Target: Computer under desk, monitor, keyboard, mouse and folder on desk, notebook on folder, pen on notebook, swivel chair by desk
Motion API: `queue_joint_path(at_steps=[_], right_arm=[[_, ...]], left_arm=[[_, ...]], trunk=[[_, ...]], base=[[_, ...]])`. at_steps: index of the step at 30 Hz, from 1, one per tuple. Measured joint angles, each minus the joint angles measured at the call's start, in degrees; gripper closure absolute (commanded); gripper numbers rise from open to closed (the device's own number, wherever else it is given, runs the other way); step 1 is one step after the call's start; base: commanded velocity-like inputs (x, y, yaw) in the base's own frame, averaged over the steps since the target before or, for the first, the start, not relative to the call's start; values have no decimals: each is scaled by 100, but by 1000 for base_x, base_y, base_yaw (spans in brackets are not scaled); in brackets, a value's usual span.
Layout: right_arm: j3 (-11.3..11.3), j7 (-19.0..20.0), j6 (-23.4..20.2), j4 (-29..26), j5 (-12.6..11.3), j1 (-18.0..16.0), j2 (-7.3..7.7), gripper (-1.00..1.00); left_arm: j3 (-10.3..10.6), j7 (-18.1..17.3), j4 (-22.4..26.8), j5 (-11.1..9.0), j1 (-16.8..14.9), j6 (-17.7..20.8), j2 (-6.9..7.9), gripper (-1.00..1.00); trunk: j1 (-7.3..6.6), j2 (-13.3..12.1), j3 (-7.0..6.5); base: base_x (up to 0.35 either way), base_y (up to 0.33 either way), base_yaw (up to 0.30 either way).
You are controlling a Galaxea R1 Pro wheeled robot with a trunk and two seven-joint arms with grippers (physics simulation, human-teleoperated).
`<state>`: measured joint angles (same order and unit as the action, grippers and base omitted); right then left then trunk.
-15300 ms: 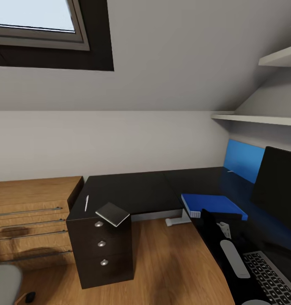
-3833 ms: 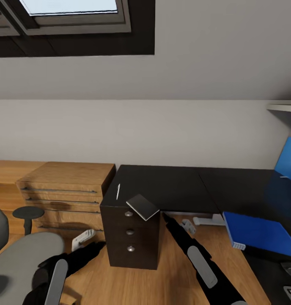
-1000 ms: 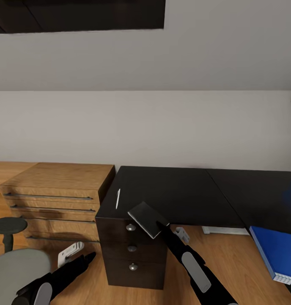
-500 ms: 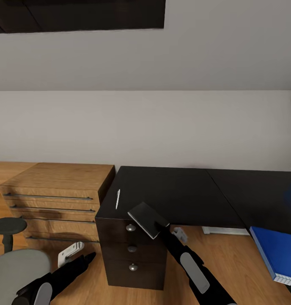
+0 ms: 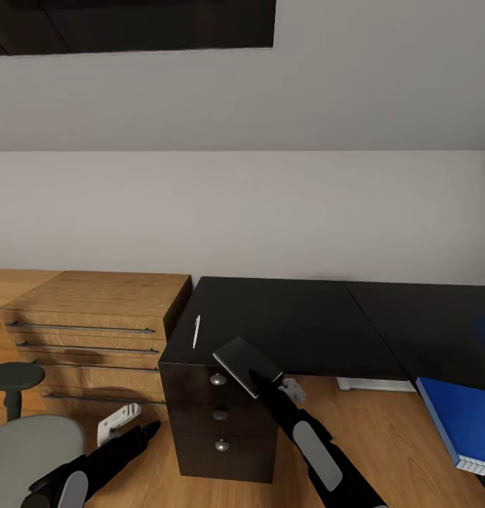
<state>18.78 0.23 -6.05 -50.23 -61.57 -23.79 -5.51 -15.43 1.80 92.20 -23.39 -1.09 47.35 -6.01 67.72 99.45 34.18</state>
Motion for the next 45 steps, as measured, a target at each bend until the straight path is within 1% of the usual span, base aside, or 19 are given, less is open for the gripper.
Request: queue_joint_path(at_steps=[4, 5, 19, 21, 23, 27, 33, 36, 45], right_arm=[[32, 0, 9, -2, 2, 0, -15, -100], [33, 0, 11, -2, 2, 0, -17, 100], [45, 7, 21, -7, 7, -1, -20, 100], [41, 34, 23, -23, 16, -1, -11, 100], [21, 252, 42, -110, 24, -1, -4, 100], [8, 534, 73, -219, 31, -1, 11, 100], [6, 760, 78, -241, 30, 0, 24, 100], [5, 822, 74, -243, 31, 0, 29, 100], [5, 851, 72, -242, 32, 0, 37, 100]], left_arm=[[13, 2, -34, 2, 0, -3, 0, -100], [14, 2, -36, 2, 0, -3, 0, -100], [55, 5, -59, 9, 0, -7, -2, -100], [53, 4, -59, 6, 0, -10, -2, -100], [52, 4, -59, 10, 0, -12, -7, -100], [57, 10, -59, 11, 0, -12, -13, -100], [60, 11, -59, 12, 0, -15, -17, -100], [60, 11, -91, 14, 0, -16, -18, -100], [60, 11, -128, 13, 0, -19, -18, -100]], trunk=[[0, 0, 0], [0, 0, 0], [0, 0, 0], [-43, -79, -36], [-87, -159, -72], [-175, -319, -143], [-307, -560, -251], [-373, -680, -305], [-571, -1041, -466]], base=[[0, 0, 0], [0, 0, 0], [0, 0, 0], [0, 0, 0], [0, 0, 0], [0, 0, 0], [0, 0, 0], [0, 0, 0], [0, 0, -4]])
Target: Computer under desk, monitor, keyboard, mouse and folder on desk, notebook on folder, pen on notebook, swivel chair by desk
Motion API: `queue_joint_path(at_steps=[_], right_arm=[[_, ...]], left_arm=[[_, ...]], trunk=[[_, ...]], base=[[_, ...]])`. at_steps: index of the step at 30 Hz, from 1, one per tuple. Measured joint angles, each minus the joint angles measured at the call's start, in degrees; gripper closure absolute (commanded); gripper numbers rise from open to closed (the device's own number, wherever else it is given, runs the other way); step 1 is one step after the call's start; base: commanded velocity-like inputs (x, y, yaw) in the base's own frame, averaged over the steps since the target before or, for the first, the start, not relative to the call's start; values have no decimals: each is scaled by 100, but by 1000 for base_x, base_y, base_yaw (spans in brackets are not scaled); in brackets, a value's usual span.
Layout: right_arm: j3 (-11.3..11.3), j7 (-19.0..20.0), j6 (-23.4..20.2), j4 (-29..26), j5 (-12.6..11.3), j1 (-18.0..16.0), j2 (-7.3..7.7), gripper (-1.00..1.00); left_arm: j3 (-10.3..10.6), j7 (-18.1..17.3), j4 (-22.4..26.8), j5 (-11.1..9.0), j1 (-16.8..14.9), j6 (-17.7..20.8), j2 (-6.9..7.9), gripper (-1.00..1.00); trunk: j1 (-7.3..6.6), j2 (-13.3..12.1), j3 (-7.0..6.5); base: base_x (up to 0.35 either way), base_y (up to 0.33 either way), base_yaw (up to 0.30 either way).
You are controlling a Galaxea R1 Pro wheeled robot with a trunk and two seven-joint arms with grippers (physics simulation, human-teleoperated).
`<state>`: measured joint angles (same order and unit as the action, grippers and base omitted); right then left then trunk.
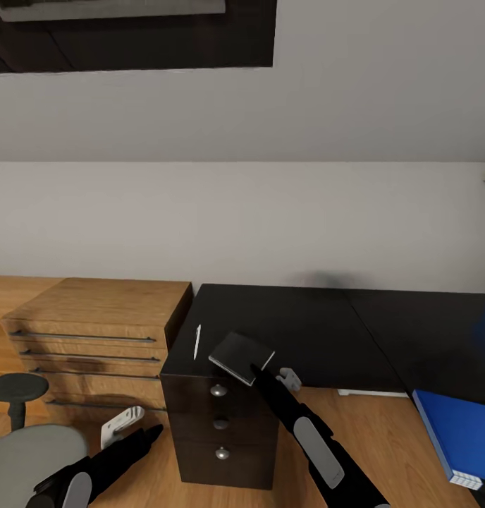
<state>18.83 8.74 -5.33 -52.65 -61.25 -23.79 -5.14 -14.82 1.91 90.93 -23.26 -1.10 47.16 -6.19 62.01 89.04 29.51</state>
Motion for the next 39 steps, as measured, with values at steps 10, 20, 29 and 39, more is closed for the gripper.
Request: queue_joint_path(at_steps=[10, 20, 29, 39], right_arm=[[-7, 8, 6, -3, 8, 2, 11, 100], [-10, -16, 99, -406, 30, 26, 157, 100], [-19, -42, 382, -425, 33, 28, 206, 100], [-24, -56, 490, -418, 12, 29, 293, 100]], left_arm=[[146, 0, -148, 1, -1, -1, 7, -100], [248, 3, -1616, 311, -2, -863, 30, -100], [238, 0, -2219, 756, -2, -1596, 34, -100], [238, 0, -2262, 760, -3, -1603, 34, -100]], trunk=[[-133, -242, -123], [-133, -242, -143], [-133, -242, -162], [-131, -243, -182]], base=[[0, 0, -212], [0, 0, -260], [-4, 0, -271], [-225, 0, -285]])
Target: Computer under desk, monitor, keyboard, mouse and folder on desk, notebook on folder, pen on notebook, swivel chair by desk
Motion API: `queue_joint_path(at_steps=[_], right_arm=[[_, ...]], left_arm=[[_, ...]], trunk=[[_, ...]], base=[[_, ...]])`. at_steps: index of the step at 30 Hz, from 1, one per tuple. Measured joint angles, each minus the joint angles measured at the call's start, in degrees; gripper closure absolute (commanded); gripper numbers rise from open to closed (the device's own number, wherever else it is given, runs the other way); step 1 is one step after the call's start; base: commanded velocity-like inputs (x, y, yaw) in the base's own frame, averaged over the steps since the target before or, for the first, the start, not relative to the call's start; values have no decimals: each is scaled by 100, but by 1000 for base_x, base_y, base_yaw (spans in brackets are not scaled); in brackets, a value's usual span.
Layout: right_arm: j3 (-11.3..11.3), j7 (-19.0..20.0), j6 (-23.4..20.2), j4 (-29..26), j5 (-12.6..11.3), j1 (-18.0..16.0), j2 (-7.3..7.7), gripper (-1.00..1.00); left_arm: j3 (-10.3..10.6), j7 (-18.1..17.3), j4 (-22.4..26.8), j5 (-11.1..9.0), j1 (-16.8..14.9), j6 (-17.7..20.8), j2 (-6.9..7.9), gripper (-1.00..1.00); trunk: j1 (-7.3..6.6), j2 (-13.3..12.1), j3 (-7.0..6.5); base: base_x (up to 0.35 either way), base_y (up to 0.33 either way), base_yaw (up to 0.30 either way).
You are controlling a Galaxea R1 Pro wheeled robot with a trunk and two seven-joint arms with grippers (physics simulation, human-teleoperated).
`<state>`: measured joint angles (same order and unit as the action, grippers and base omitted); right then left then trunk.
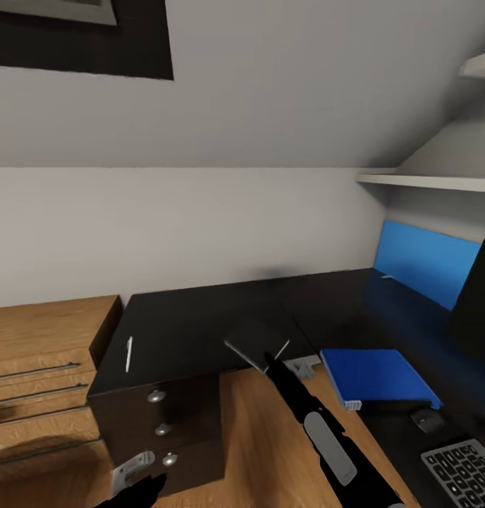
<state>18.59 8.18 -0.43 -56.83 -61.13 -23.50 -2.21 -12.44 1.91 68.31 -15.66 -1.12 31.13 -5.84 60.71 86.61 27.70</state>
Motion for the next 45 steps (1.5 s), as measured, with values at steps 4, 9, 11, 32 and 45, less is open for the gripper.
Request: queue_joint_path(at_steps=[4, 9, 11, 32, 45], right_arm=[[-20, -3, 177, 0, -15, 20, 23, 100], [-38, -14, 308, -11, -33, 64, 100, 100], [-67, -76, 334, -19, -39, 74, 110, 100], [-601, -324, 541, -344, -170, 212, 266, 100], [-760, -337, 526, -324, -431, 210, 265, 100]], left_arm=[[0, 0, -2, 0, 0, 0, 0, -100], [8, 0, -2, 0, 0, 0, 0, -100], [9, 0, -2, 5, 0, 0, 0, -100], [9, 8, -10, 9, 0, 0, 9, -100], [8, 8, -9, 9, 1, 0, 9, -100]], trunk=[[-2, 0, -6], [-2, 0, -8], [-2, 0, -8], [-2, 0, -8], [-2, 0, -8]], base=[[-54, 0, -288], [-8, 0, -291], [-2, 0, -293], [0, 0, -293], [0, 0, -64]])
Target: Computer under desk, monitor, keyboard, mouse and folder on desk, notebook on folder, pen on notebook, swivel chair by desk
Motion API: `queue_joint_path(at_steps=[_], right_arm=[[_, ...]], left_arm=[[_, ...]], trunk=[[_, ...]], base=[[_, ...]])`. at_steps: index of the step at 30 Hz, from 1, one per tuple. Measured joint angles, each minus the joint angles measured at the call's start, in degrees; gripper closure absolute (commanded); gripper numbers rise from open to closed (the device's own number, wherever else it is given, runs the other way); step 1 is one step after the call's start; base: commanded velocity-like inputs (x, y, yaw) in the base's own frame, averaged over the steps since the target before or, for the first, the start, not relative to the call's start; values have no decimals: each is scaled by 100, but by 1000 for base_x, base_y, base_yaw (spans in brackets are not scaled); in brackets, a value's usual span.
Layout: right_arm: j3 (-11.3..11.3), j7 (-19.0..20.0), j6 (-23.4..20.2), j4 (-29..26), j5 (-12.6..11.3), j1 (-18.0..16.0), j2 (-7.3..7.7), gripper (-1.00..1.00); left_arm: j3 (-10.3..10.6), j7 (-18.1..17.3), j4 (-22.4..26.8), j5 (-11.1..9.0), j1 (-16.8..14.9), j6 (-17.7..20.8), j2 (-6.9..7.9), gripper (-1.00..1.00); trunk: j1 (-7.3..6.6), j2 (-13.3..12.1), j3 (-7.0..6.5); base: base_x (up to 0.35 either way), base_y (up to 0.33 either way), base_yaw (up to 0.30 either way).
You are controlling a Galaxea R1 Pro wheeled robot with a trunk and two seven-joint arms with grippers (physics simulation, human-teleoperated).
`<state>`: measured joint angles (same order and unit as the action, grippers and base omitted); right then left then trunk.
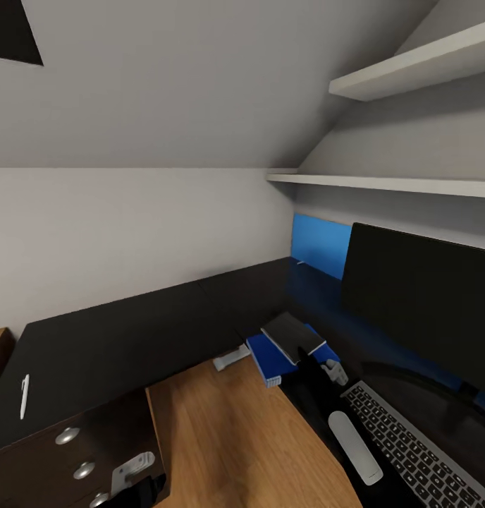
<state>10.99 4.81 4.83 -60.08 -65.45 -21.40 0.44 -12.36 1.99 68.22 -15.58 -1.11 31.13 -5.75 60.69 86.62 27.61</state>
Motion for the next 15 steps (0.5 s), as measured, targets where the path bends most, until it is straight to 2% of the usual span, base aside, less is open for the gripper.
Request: queue_joint_path(at_steps=[7, 15], right_arm=[[-1, 11, -12, 4, 8, 0, 2, 100], [6, -5, -9, 17, -11, 1, -4, 100]], left_arm=[[0, -1, 0, -3, 0, 0, 0, -100], [-7, 6, -135, -2, 0, 0, 0, -100]], trunk=[[0, 0, 0], [0, 0, 0]], base=[[6, 0, 0], [88, 0, 0]])
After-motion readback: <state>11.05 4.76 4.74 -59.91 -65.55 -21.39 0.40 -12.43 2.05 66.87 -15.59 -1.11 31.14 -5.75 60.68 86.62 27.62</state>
